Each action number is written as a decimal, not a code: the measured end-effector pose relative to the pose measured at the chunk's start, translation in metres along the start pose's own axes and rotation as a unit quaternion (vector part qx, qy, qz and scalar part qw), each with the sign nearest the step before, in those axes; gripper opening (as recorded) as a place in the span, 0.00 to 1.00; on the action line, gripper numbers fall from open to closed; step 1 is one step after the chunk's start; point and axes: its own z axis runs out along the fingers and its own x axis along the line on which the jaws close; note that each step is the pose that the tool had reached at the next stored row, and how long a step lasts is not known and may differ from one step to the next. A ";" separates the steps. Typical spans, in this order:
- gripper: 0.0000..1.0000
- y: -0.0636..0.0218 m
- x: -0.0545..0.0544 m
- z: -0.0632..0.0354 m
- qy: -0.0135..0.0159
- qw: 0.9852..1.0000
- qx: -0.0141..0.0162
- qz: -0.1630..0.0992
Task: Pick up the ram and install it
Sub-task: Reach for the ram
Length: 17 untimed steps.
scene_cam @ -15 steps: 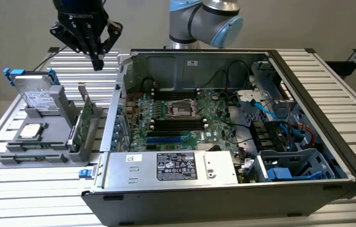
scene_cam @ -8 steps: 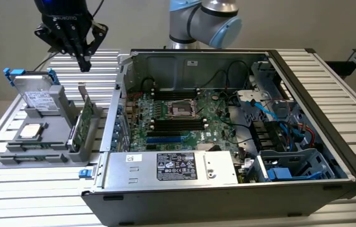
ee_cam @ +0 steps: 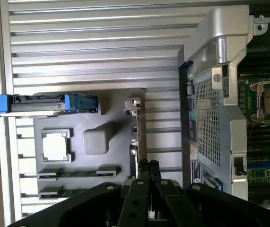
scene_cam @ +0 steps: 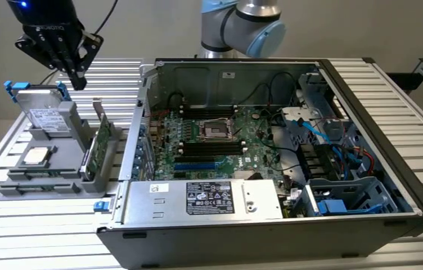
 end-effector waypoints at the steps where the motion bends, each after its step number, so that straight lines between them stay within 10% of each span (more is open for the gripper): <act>1: 0.10 -0.0004 0.005 0.0011 0.000 1.000 0.000 0.000; 17: 0.10 -0.0150 0.074 0.0254 0.001 1.000 0.000 0.000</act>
